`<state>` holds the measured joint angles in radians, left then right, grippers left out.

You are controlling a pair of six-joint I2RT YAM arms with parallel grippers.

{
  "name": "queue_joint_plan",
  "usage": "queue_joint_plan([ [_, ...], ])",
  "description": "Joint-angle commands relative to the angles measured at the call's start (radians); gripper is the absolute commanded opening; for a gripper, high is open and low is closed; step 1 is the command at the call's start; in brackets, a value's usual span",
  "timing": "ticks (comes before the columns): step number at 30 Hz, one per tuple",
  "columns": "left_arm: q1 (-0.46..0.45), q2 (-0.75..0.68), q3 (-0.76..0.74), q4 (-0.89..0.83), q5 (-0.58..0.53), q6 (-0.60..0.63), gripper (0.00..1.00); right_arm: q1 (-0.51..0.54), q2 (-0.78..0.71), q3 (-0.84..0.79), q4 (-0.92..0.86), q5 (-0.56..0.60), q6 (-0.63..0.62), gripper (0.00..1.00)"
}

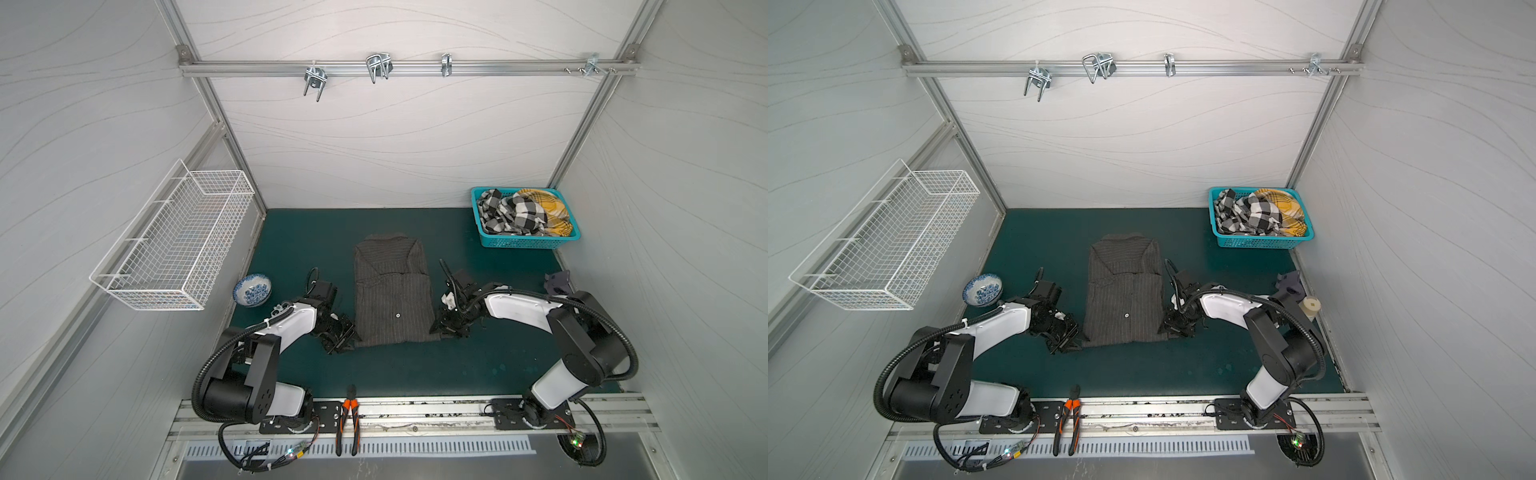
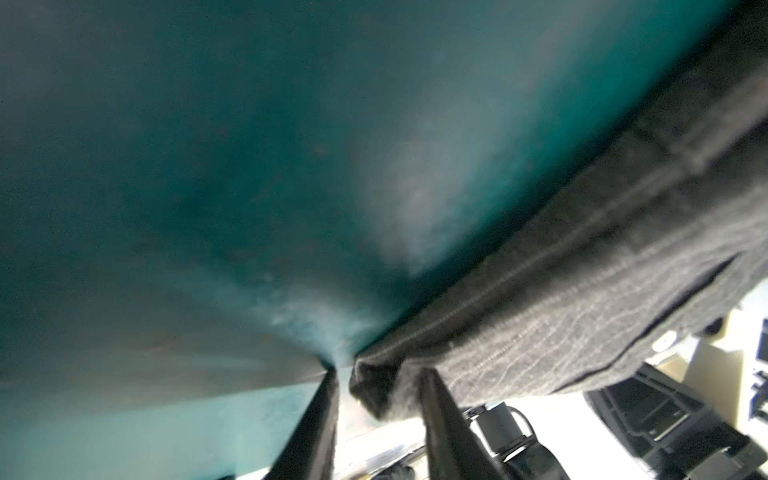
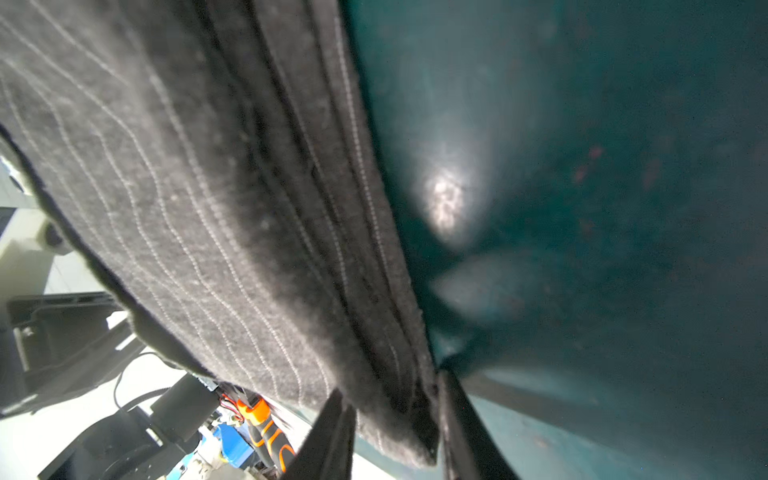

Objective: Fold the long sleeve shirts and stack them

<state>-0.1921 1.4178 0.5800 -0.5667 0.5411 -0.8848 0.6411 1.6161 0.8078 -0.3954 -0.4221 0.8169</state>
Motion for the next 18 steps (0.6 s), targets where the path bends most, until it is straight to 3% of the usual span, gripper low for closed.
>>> queue_joint_plan([
  [1, -0.026, 0.103, -0.075, 0.171, -0.059, -0.006, 0.29, -0.002, 0.018, -0.019, 0.021, -0.003, 0.021, 0.31],
  [8, -0.026, 0.130, -0.059, 0.188, -0.087, -0.010, 0.22, -0.003, 0.028, -0.019, 0.024, -0.005, 0.026, 0.24],
  [14, -0.026, 0.110, -0.051, 0.182, -0.092, -0.004, 0.01, -0.003, 0.011, -0.015, 0.009, -0.004, 0.024, 0.00],
  [18, -0.038, 0.038, -0.042, 0.110, -0.087, 0.024, 0.00, -0.002, -0.043, -0.011, -0.032, 0.003, 0.021, 0.00],
])
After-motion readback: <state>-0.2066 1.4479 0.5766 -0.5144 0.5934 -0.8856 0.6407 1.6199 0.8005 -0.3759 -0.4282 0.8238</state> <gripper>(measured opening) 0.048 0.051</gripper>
